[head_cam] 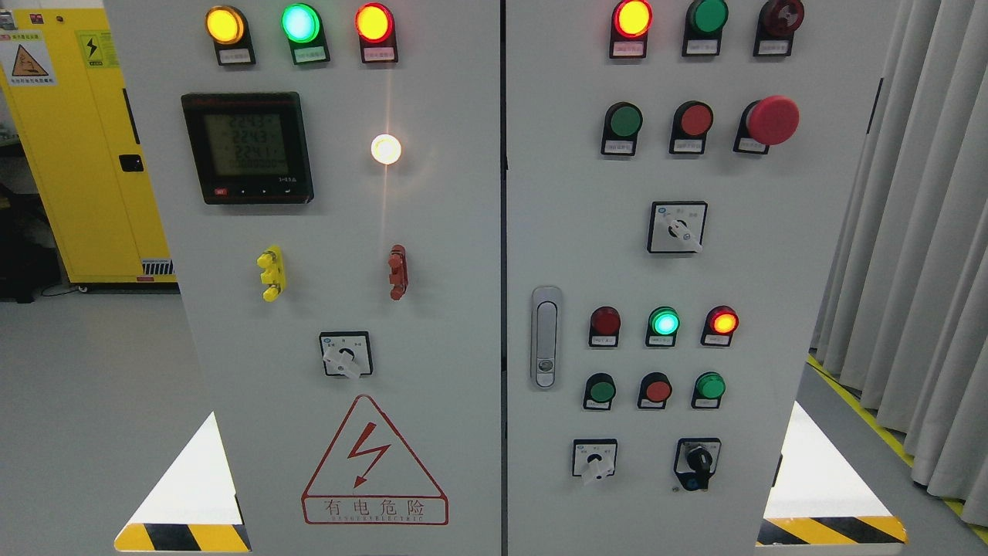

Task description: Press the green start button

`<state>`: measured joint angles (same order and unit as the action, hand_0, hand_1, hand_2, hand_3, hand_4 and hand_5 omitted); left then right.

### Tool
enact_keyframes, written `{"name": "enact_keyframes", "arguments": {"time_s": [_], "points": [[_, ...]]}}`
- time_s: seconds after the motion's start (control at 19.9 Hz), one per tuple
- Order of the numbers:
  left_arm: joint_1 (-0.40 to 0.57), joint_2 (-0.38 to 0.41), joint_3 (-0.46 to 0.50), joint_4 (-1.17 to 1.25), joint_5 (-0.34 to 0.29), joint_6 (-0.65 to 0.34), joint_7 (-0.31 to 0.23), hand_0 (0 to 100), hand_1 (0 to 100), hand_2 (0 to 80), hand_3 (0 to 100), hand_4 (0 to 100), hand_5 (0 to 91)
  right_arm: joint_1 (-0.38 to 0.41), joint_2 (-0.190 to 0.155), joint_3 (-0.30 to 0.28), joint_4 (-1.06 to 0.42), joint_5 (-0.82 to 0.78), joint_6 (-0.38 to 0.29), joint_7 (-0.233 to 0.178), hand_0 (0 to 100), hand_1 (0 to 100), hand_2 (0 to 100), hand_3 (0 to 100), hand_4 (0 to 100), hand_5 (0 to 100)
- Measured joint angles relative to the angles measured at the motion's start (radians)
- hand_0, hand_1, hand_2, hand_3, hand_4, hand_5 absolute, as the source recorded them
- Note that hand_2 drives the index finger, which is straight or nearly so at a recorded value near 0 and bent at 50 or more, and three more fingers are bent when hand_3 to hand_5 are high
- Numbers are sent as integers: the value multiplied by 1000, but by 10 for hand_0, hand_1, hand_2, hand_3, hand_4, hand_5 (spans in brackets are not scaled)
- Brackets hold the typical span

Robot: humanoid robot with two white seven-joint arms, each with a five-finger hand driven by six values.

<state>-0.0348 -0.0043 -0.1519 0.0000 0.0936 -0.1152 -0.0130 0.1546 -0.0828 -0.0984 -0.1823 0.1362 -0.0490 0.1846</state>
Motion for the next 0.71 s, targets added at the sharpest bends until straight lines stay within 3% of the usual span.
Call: {"name": "enact_keyframes", "arguments": {"time_s": [0.45,0.71], "points": [[0,2,0,0,0,0,0,120,556,0,0,0,0,-1,0,0,-10,2,0,17,232,346,0,0,0,0],[0,3,0,0,0,0,0,120,556,0,0,0,0,16,10,1,-99,25,11,24,207,383,0,0,0,0]]}}
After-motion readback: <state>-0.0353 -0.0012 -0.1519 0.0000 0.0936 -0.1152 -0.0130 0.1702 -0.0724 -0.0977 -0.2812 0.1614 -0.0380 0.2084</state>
